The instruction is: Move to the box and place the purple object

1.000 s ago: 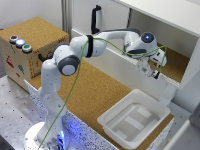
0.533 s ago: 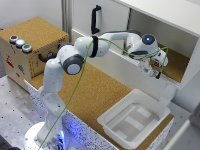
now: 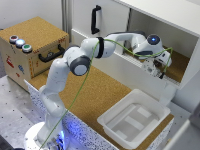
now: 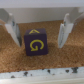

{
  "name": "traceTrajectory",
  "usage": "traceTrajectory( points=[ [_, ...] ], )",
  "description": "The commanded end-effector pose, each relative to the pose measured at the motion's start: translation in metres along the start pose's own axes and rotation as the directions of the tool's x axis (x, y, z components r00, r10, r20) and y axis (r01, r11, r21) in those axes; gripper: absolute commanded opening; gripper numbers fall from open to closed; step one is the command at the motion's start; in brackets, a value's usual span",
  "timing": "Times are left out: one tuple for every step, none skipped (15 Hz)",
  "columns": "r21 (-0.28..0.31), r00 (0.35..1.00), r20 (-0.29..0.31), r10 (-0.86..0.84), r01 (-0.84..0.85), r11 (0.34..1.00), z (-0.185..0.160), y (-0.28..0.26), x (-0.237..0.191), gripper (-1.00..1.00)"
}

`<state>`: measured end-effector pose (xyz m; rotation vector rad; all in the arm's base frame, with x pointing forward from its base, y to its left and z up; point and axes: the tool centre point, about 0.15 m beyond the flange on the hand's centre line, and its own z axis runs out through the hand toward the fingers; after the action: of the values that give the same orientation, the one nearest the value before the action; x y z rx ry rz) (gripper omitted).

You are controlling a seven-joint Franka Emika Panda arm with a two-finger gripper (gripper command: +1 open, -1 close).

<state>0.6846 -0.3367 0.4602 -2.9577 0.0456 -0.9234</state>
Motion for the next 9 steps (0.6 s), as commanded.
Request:
traceTrajectory(
  points=[
    [0.066, 0.996, 0.092, 0.004, -0.010, 0.998, 0.002, 0.012, 0.023, -1.00],
    [0.072, 0.997, 0.082, 0.006, -0.012, 0.997, -0.004, 0.012, 0.018, -1.00],
    [0.076, 0.997, 0.078, 0.006, -0.012, 0.997, -0.010, 0.013, 0.014, -1.00],
    [0.079, 0.997, 0.074, 0.020, -0.026, 0.997, -0.027, 0.016, -0.002, -1.00],
    [0.069, 0.998, 0.065, 0.025, -0.029, 0.997, -0.036, 0.016, -0.010, -1.00],
    [0.070, 0.998, 0.054, 0.040, -0.044, 0.997, -0.050, 0.018, -0.028, -1.00],
    [0.058, 0.998, 0.040, 0.041, -0.043, 0.997, -0.063, 0.018, -0.043, -1.00],
    [0.050, 0.998, 0.035, 0.044, -0.046, 0.998, -0.075, 0.019, -0.060, -1.00],
    [0.047, 0.999, 0.032, 0.042, -0.043, 0.998, -0.085, 0.017, -0.076, -1.00]
  ],
)
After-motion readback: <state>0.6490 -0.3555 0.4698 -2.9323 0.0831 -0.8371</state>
